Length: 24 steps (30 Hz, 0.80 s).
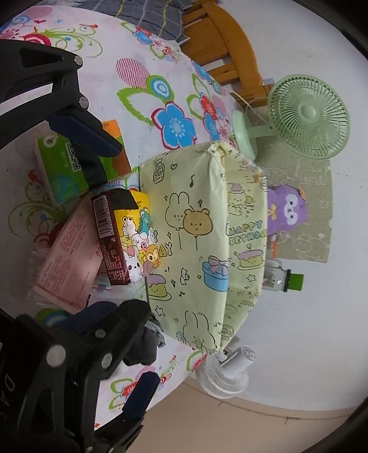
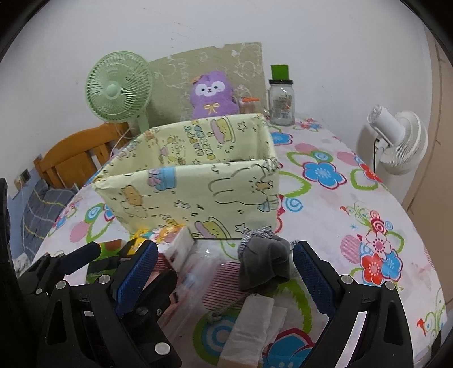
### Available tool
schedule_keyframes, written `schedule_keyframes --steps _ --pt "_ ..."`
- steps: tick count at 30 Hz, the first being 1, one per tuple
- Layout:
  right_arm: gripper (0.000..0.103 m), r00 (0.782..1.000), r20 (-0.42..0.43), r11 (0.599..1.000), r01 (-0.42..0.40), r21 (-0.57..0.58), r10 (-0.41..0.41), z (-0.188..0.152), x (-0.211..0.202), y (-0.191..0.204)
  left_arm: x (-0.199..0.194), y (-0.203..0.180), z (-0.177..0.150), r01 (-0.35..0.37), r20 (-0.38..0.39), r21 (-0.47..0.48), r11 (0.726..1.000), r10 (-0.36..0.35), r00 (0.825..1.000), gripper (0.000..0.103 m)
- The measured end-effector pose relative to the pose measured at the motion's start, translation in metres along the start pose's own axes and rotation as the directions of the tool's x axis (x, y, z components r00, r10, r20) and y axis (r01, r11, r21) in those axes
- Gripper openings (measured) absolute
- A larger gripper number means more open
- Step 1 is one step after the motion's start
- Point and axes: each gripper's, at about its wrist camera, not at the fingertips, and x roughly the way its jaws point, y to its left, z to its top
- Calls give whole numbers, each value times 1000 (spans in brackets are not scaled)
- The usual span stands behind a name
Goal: Organize soft objects
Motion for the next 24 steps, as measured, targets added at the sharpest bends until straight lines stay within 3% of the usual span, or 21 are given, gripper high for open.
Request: schedule_keyframes --steps 4,12,14,21,24 --pt "98 1000 -9 1000 16 15 -16 0 5 -8 8 -1 2 12 -15 -5 1000 -12 1000 102" --pt "97 997 -49 997 55 53 -53 -2 20 -21 24 -9 3 -30 -46 7 1000 30 998 97" --pt "91 997 -56 997 62 53 -59 -2 23 -22 26 -10 3 -32 -44 12 999 33 998 97" --pt "85 994 -86 995 71 70 -65 -2 34 -27 31 -12 3 -55 -39 21 998 55 998 95" --pt "74 993 -104 994 73 83 -64 -1 38 -30 32 -12 3 -55 -39 22 998 56 998 91"
